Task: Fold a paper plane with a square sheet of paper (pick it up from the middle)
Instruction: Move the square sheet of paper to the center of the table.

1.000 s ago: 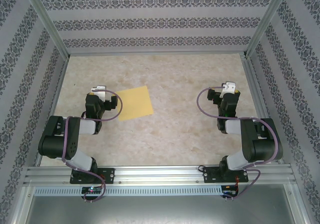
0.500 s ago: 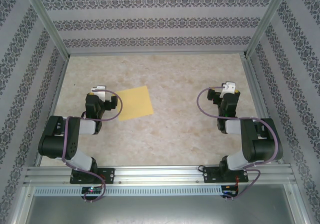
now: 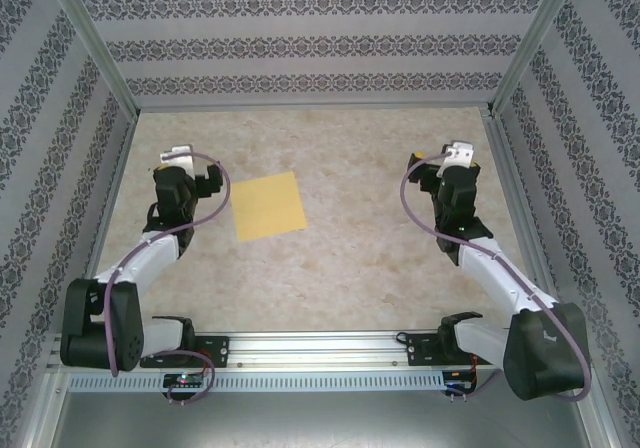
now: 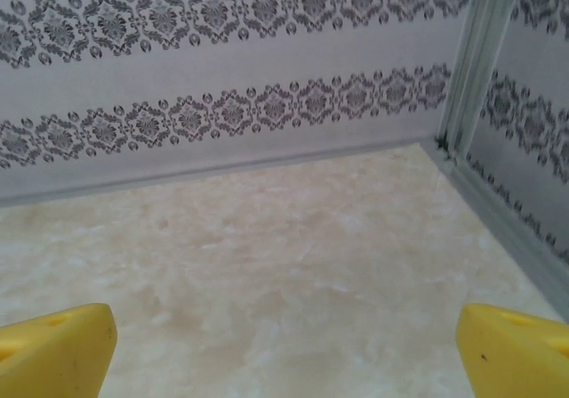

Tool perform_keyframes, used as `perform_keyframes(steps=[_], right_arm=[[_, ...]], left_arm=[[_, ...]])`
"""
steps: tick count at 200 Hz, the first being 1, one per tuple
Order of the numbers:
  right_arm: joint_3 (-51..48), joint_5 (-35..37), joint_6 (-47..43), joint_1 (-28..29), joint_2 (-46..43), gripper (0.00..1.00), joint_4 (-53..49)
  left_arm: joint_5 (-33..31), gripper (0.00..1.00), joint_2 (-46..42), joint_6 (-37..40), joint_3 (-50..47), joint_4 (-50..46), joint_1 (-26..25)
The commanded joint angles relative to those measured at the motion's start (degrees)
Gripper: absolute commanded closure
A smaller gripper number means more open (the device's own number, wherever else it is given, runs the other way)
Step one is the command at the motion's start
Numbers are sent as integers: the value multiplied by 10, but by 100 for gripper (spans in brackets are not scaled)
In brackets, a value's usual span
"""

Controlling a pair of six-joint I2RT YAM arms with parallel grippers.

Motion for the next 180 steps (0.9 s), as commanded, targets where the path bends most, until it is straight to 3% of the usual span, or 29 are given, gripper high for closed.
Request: perform_keyframes(steps=[1,40,68,110,143,180], right_arm=[[56,27,113,20,7,2,-190],[204,21,153,122,134,2,-323],[303,25,153,229,256,2,-346],[478,21,145,334,442,2,-413],[604,24,124,375,565,2,-485],[709,10,112,393,653,2,-535]], left_arm=[[0,0,-37,-82,55,-172,-4],[-18,0,-42,-110,145,-294,-5],[-7,0,-43,-125,158,-317,-4],[5,0,-29,-122,167,-340,-4],[-7,0,-34,-121,164,-342,-4],[-72,0,-47,-121,163,-363,-4]])
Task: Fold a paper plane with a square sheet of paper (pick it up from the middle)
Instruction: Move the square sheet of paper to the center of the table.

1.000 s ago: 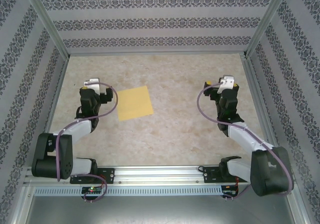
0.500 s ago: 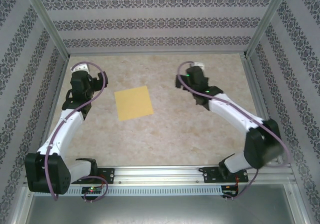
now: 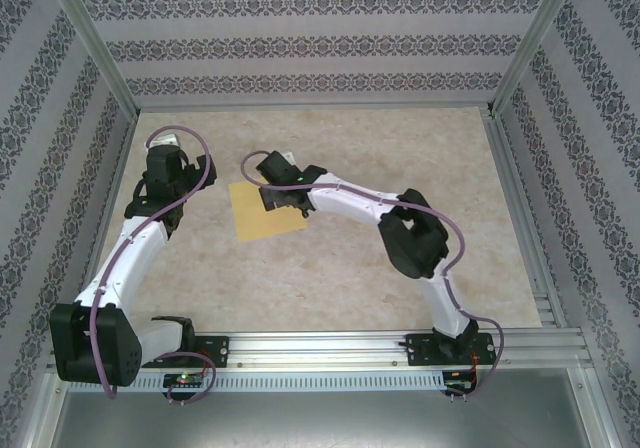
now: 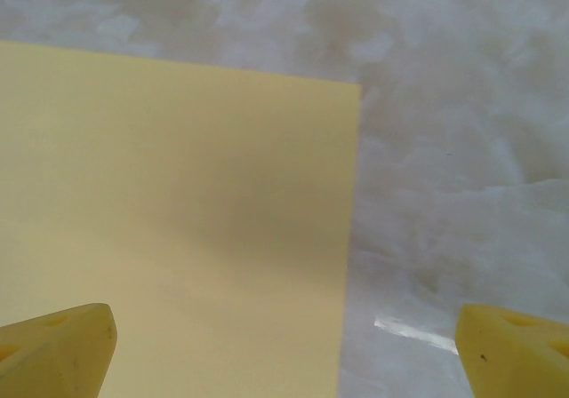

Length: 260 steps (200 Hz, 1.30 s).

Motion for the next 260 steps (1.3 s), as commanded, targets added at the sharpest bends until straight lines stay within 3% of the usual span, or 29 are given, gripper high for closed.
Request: perform_keyframes(steps=[1,53,115,156,187,224,242,260], right_arm=[[59,-5,-17,4,40,2,-63],[118,-15,-29,14,106,2,-106],[102,-34,-45,13,131,2,-169],[-30,-34,-38,9,73,2,-182],[-191,-66,-25,9,-4,2,-192],[-359,-81,20,12,-98,2,-196],[-395,-84,33,14,-139,2,-191],[-369,-63,42,14,-169,2,-206]], left_arm=[[-50,0,-16,-9,14,-28,-4],[-93,0,-29,-14,8,-28,-4],[-85,0,-28,-13,12,-34,-4],[-72,0,-30,-12,17,-42,-4],[-11,0,-28,-6,13,-21,-4],[-1,0,-23,-13,6,-17,-4],[3,0,-21,-17,6,-15,-4],[8,0,-18,-19,6,-14,-4]])
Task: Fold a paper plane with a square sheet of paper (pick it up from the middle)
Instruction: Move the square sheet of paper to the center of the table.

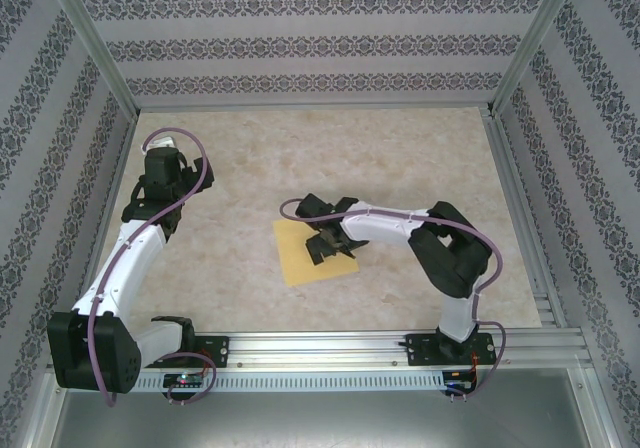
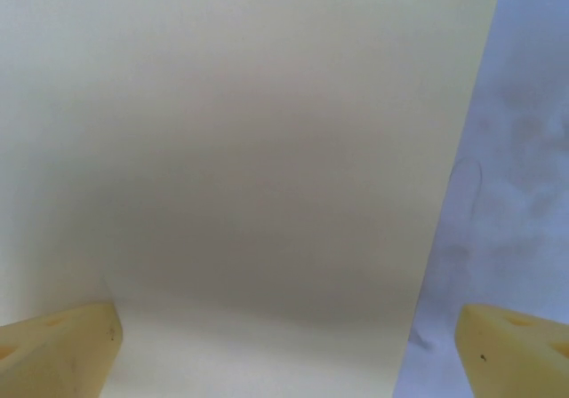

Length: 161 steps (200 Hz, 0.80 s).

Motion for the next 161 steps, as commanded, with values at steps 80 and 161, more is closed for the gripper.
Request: perform_keyframes(steps=[80,161], right_arm=[[132,-57,113,13,18,2,-95],[161,-77,117,12,90,2,-89]], left_arm=[[19,0,4,-12,11,3,-4],[22,0,19,-12,13,2,-4]])
